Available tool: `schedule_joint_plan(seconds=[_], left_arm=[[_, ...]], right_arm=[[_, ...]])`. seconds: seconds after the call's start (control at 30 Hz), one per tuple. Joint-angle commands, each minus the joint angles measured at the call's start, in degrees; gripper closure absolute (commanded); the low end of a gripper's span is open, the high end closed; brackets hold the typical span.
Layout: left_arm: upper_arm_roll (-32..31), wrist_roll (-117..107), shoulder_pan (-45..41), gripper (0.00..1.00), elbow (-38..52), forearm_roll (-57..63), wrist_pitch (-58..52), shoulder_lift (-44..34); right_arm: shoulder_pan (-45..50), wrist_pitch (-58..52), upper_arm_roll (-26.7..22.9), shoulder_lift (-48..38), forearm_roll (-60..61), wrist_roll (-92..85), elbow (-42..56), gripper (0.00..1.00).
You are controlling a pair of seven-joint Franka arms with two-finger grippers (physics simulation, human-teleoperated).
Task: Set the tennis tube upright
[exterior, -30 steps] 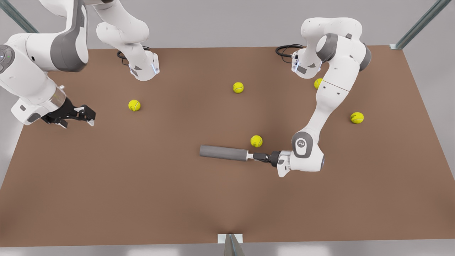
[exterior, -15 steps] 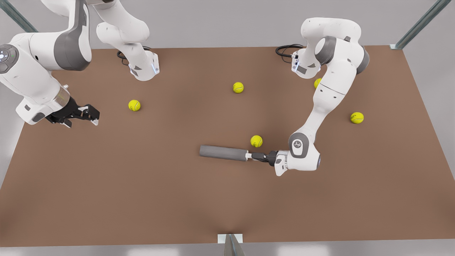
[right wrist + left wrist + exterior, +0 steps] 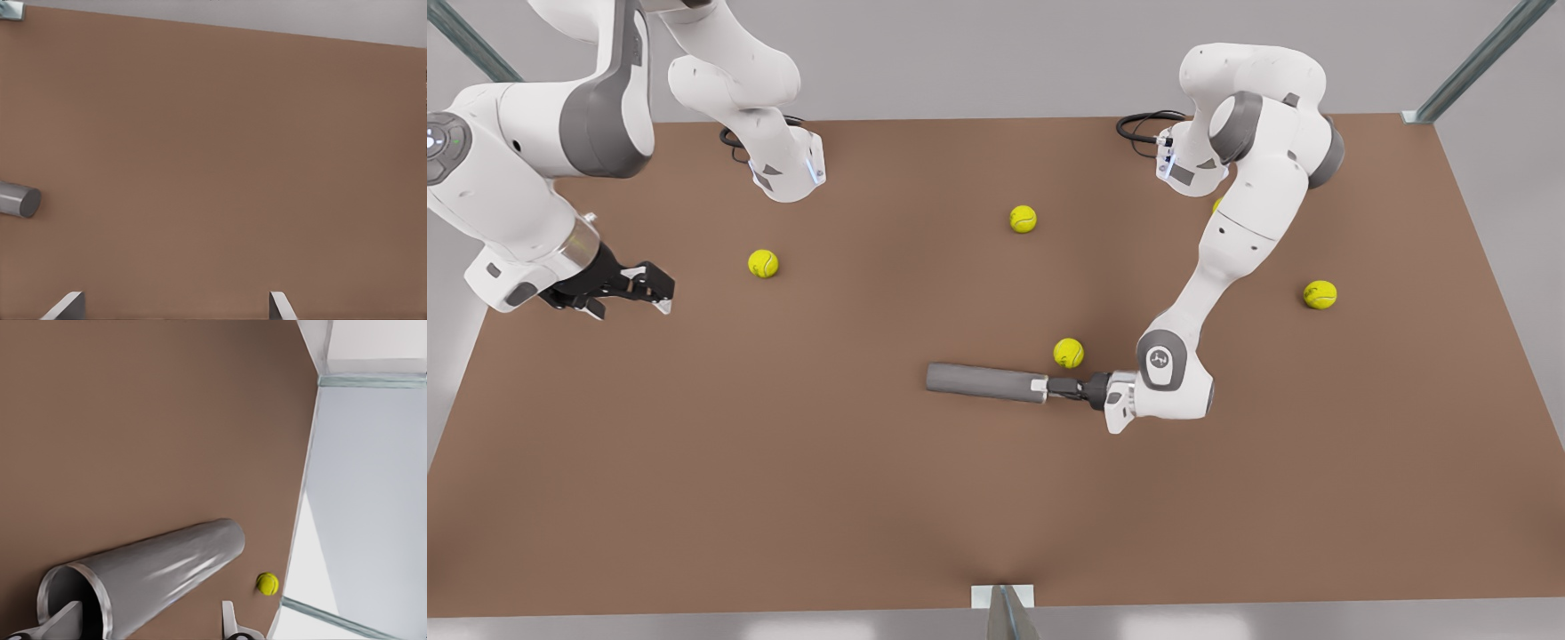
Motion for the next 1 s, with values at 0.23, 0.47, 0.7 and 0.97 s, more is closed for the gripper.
schedule_joint_plan(seconds=[0.23,0.47,0.7,0.97], left_arm=[[0.00,1.67,-2.02,0.01,-0.09,-4.11,1.67,1.13],[0.00,2.46,-2.11,0.15,-0.18,-5.52,1.85,1.57],[-0.09,2.55,-1.85,0.49,-0.09,-6.48,1.67,1.57],[-2.46,2.99,0.88,0.77,0.00,-8.68,0.26,1.13]], right_arm=[[0.49,0.36,0.00,0.61,0.00,0.03,0.35,0.00],[0.58,0.44,0.00,0.70,0.00,-0.06,0.35,0.00],[0.58,0.36,0.00,0.61,0.00,0.03,0.18,0.00],[0.49,0.09,0.00,0.61,0.00,-0.06,0.09,0.00]])
